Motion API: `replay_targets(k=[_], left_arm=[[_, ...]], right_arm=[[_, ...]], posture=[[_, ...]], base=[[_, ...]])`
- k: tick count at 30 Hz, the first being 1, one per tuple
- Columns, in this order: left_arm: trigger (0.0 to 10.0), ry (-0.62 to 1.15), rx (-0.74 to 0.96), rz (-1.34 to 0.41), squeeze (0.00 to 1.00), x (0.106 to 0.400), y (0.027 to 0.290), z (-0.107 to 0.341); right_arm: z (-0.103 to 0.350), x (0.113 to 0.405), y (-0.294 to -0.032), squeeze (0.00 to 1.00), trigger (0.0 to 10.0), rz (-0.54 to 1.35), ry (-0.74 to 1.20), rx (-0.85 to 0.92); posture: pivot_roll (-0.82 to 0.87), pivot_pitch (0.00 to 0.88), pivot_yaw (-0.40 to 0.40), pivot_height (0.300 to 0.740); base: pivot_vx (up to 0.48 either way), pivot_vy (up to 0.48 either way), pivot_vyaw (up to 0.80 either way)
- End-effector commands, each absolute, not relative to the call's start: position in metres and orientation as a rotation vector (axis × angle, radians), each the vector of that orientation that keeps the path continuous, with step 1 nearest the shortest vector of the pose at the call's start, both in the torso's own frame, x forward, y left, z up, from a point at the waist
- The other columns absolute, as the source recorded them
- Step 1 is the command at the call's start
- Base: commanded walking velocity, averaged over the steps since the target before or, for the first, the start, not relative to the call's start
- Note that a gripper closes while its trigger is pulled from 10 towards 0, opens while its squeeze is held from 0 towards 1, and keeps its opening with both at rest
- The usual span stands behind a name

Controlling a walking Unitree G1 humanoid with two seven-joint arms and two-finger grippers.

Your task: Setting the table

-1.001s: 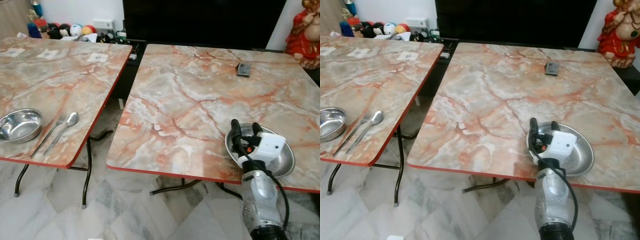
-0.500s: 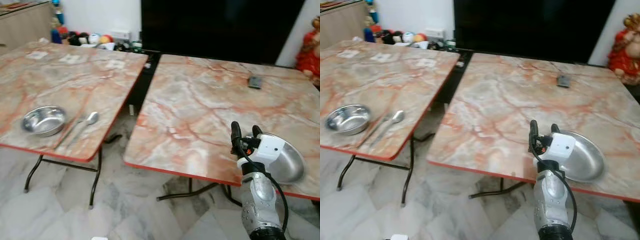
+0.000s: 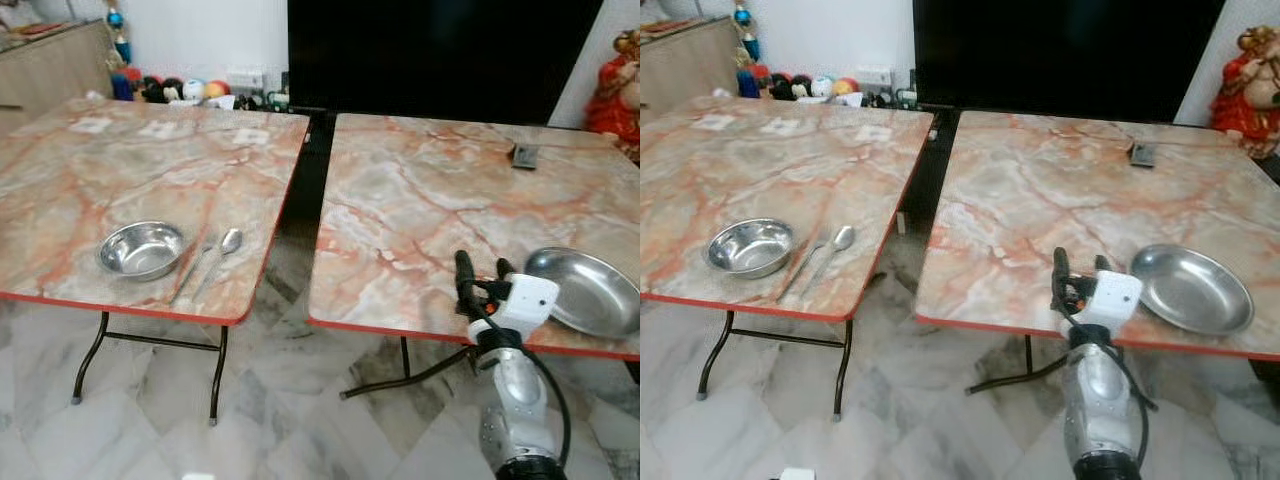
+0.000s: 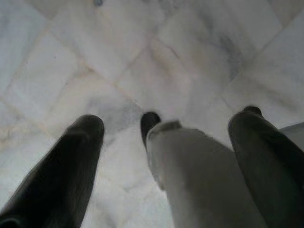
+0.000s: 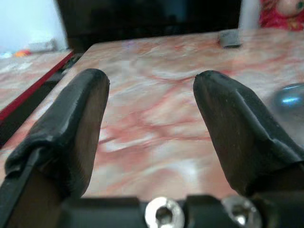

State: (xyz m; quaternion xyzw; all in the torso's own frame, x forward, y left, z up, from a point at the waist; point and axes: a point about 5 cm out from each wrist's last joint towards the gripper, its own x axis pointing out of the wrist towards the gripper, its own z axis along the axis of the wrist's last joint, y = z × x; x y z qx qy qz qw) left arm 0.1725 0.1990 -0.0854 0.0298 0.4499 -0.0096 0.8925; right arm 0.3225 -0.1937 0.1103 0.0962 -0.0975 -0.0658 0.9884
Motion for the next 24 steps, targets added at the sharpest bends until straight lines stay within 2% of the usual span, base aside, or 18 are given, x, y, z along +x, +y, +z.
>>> replay_targets(k=[1,24], left_arm=[[10.0,0.978,0.062,-0.004,0.00,0.1601,0.2030,-0.0906],[10.0,0.974,0.054,0.003,0.00,0.1598,0.2026,-0.0907]], right_arm=[[0.1158,0.3271,-0.1813,0.00,10.0,-0.095,-0.209,0.201],[0.1161,0.3287,-0.1758,0.00,10.0,-0.093,-0.203,0.216]], posture=[[0.02,0.092,-0.049,0.740],[0.03,0.114,-0.051,0.740]], base=[[0.000,0.480,0.00],[0.000,0.480,0.00]])
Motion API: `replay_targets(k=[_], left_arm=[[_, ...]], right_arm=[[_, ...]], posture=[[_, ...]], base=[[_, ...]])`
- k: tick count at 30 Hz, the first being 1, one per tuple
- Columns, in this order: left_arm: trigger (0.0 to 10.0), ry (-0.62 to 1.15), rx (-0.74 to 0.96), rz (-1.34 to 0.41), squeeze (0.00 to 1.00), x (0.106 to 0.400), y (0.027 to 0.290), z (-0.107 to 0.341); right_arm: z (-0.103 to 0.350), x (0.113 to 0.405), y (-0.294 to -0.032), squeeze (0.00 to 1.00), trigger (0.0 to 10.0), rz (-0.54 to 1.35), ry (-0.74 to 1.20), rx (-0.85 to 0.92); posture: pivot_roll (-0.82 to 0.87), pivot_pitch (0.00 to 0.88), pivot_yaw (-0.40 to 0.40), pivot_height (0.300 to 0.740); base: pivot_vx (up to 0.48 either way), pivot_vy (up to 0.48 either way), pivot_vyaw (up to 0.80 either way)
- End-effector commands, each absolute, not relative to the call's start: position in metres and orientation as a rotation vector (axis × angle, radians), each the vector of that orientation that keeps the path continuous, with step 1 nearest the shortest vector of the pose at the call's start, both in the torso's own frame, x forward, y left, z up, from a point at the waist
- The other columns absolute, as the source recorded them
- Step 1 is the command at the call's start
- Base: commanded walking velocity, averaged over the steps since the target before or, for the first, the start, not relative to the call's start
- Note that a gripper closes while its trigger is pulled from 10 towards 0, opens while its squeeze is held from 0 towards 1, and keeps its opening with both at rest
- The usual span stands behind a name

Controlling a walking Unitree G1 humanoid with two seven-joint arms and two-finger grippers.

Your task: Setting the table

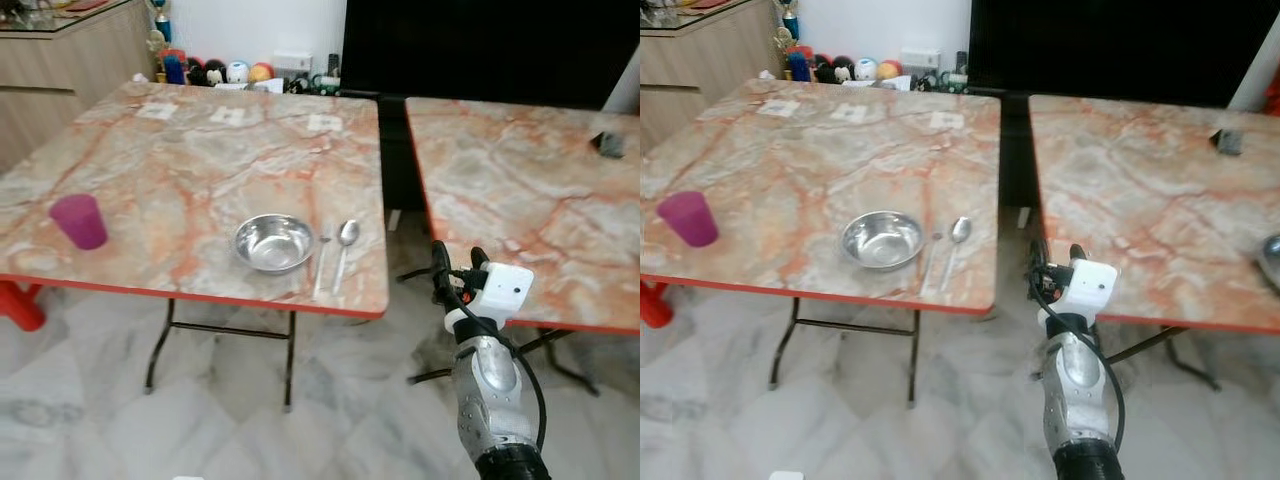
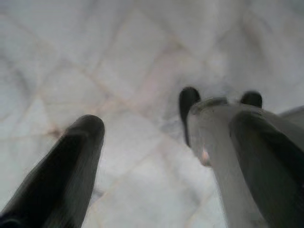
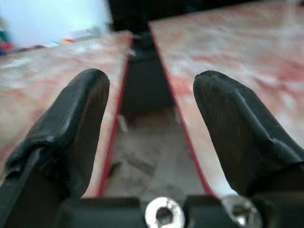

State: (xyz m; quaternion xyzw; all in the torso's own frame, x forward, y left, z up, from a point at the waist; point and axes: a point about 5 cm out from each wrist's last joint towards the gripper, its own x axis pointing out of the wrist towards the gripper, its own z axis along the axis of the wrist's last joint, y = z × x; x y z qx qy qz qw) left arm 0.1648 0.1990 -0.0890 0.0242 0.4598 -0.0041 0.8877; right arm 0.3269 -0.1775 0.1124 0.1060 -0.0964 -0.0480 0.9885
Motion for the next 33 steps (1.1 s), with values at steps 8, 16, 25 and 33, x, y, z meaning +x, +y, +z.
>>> replay_targets(k=[8,16,25,33], left_arm=[[10.0,0.969,0.057,0.004,0.00,0.1606,0.2031,-0.0902],[10.0,0.960,0.058,0.001,0.00,0.1614,0.2026,-0.0897],[10.0,0.961,0.048,-0.008,0.00,0.1615,0.2008,-0.0900],[10.0,0.959,0.073,-0.027,0.00,0.1622,0.2002,-0.0897]], right_arm=[[0.1160,0.3294,-0.1738,0.00,10.0,-0.090,-0.202,0.221],[0.1160,0.3297,-0.1723,0.00,10.0,-0.084,-0.201,0.225],[0.1155,0.3300,-0.1707,0.00,10.0,-0.079,-0.199,0.226],[0.1153,0.3302,-0.1701,0.00,10.0,-0.076,-0.198,0.228]], posture=[[0.03,0.118,-0.050,0.740],[0.03,0.117,-0.050,0.740],[0.03,0.119,-0.050,0.740],[0.03,0.117,-0.050,0.740]], base=[[0.000,0.375,0.00],[0.000,0.000,0.00],[0.000,0.000,0.00],[0.288,-0.126,0.00]])
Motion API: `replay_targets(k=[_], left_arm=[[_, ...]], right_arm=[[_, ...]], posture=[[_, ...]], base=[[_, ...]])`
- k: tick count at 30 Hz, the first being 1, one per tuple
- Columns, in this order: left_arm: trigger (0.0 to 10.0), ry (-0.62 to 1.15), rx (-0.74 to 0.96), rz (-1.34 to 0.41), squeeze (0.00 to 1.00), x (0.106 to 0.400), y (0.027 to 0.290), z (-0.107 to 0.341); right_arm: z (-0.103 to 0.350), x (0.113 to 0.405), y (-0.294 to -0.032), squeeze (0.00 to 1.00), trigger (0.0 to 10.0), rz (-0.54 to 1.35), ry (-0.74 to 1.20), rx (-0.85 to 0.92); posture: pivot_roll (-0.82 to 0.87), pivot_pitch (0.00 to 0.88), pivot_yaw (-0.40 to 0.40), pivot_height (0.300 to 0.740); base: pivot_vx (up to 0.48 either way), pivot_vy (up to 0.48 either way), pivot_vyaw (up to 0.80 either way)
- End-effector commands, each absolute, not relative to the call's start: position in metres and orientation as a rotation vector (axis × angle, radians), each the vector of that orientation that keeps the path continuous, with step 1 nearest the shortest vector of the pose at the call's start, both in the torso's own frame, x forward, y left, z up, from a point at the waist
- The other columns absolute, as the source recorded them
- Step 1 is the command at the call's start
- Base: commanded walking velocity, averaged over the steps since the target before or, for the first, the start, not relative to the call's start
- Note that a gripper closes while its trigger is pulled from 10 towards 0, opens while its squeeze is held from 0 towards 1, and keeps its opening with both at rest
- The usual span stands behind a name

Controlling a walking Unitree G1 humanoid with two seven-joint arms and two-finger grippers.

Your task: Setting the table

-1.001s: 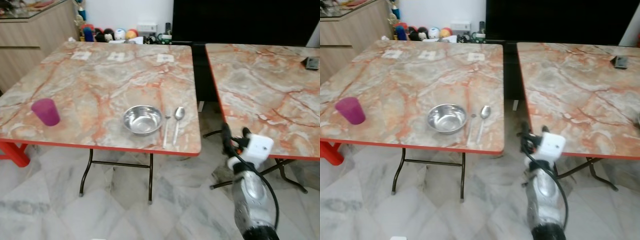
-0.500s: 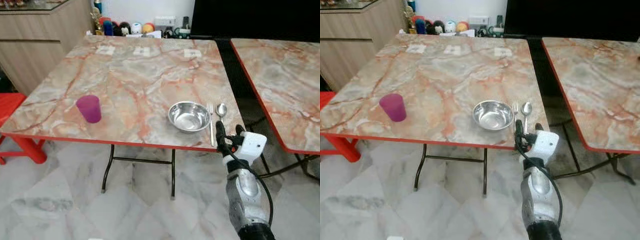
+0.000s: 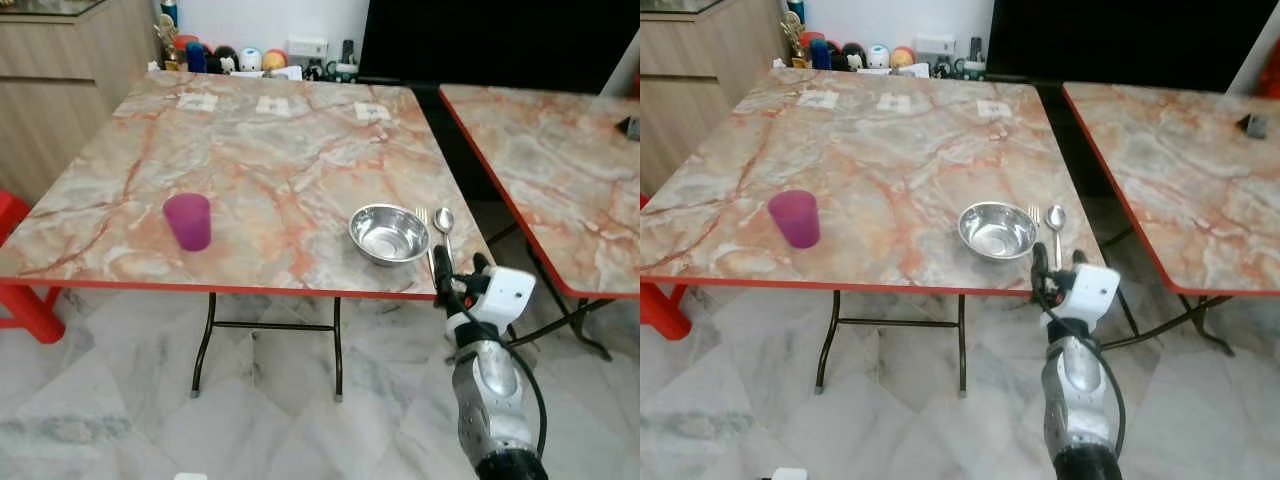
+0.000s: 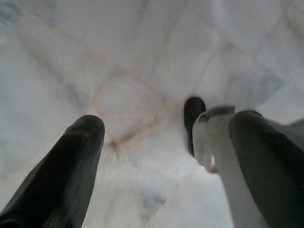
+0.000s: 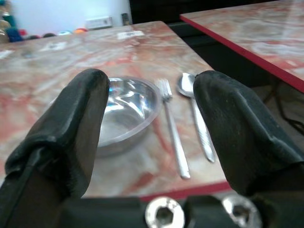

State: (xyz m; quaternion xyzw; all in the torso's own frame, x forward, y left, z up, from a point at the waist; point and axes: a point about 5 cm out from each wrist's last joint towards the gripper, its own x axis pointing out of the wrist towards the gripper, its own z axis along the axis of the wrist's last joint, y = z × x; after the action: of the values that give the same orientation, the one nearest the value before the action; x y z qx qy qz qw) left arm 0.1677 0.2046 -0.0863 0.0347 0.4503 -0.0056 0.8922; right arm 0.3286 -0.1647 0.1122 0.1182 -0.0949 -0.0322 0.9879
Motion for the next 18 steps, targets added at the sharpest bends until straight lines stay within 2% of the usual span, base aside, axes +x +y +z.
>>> replay_targets(k=[1,7,18], left_arm=[[10.0,0.959,0.079,-0.031,0.00,0.1623,0.2002,-0.0897],[10.0,0.965,0.075,-0.021,0.00,0.1608,0.2008,-0.0903],[10.0,0.956,0.063,-0.016,0.00,0.1616,0.1994,-0.0900]], right_arm=[[0.1152,0.3303,-0.1699,0.00,10.0,-0.075,-0.198,0.229],[0.1150,0.3305,-0.1698,0.00,10.0,-0.074,-0.196,0.229],[0.1148,0.3312,-0.1686,0.00,10.0,-0.069,-0.195,0.230]], posture=[[0.03,0.117,-0.050,0.740],[0.03,0.117,-0.051,0.740],[0.03,0.117,-0.053,0.740]], base=[[0.296,-0.375,0.00],[0.299,-0.352,0.00],[0.000,0.000,0.00]])
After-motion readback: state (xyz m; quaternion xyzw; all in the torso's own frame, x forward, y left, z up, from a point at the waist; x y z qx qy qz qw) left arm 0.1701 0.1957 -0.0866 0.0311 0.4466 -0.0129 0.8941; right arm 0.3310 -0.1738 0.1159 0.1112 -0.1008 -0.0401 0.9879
